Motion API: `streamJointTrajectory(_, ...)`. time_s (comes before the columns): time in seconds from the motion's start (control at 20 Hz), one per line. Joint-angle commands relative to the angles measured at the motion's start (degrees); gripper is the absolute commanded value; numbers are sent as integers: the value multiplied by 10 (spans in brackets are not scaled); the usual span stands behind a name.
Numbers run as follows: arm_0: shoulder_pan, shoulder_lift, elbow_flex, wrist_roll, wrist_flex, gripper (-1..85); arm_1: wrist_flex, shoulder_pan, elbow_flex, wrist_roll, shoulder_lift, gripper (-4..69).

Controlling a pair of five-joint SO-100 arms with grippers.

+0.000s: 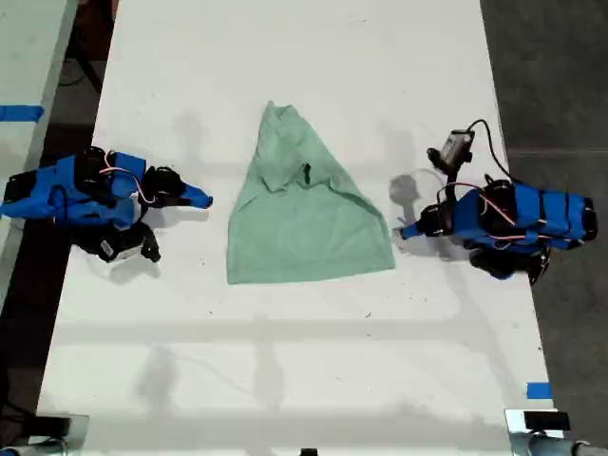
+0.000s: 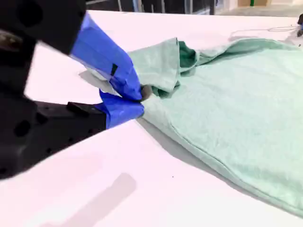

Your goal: Fold t shirt

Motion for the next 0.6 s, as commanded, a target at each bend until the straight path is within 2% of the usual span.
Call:
streamJointTrajectory(0.0, -11, 4, 22, 15, -7, -2, 10, 84, -170, -100, -17, 113)
streamJointTrajectory(0.35, -12, 4, 22, 15, -7, -2, -32, 102, -221, -112, -115, 121)
streamJointTrajectory(0.5, -13, 4, 22, 16, -7, -2, -85, 111, -278, -140, -267, 269)
streamJointTrajectory(0.55, -12, 4, 22, 16, -7, -2, -102, 120, -298, -147, -330, 295)
